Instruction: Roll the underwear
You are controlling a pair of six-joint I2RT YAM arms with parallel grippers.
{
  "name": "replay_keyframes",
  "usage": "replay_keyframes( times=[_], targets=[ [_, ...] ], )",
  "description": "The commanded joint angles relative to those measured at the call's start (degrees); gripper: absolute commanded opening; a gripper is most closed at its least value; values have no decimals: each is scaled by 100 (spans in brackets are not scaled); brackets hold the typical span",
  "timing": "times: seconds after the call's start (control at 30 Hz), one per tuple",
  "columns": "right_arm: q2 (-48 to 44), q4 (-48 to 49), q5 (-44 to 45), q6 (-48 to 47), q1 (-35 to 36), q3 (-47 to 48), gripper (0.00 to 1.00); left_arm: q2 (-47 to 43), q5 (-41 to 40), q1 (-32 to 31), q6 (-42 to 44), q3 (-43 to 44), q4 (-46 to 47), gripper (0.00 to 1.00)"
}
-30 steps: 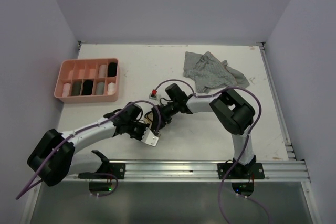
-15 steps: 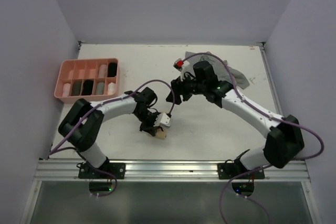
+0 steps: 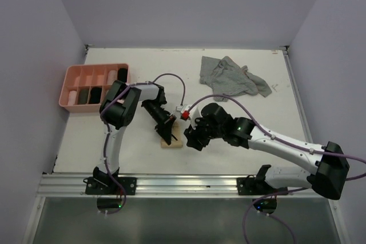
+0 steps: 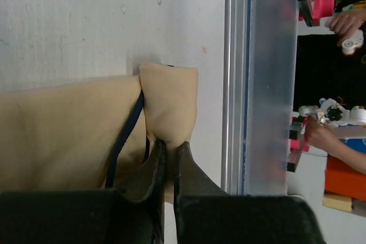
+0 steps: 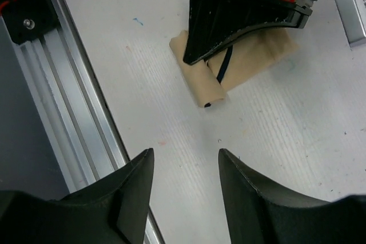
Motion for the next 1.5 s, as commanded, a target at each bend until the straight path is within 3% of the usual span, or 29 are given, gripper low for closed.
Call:
replay_keyframes(
  times=[0.0, 0.27, 0.6, 0.7, 0.9, 0.93, 1.03, 1.1, 1.33, 1.47],
  targets=[
    [315, 261, 372, -489, 316, 31, 54, 624, -1425, 12, 588, 173, 648, 1],
    [1774, 1237, 566, -1316, 617, 330, 64, 765, -1416, 12, 623, 103, 726, 7],
    [3031, 1668, 372, -1870, 880, 840, 64, 827, -1460, 12, 606, 94, 753, 9],
    [3304, 1572, 258, -1958, 889, 893, 57, 836, -1434, 12, 589, 120, 761, 12],
    [3498, 1492, 48, -1959, 889, 814, 22, 687, -1303, 30, 580, 147, 814, 18],
    [3498, 1431, 12, -1950, 889, 832, 12, 600, -1285, 30, 580, 181, 814, 20],
    [3489, 1290, -163, -1809, 889, 858, 0, 319, -1241, 82, 553, 383, 700, 27],
    [3463, 1168, -243, -1687, 889, 832, 0, 186, -1197, 204, 544, 637, 525, 28],
    [3418, 1036, -594, -1273, 872, 586, 0, -165, -1284, 1109, 220, 3174, -82, 39],
    [3866, 588, -883, -905, 810, 1058, 0, -665, -1048, 1566, -51, 3470, 215, 39]
  ],
)
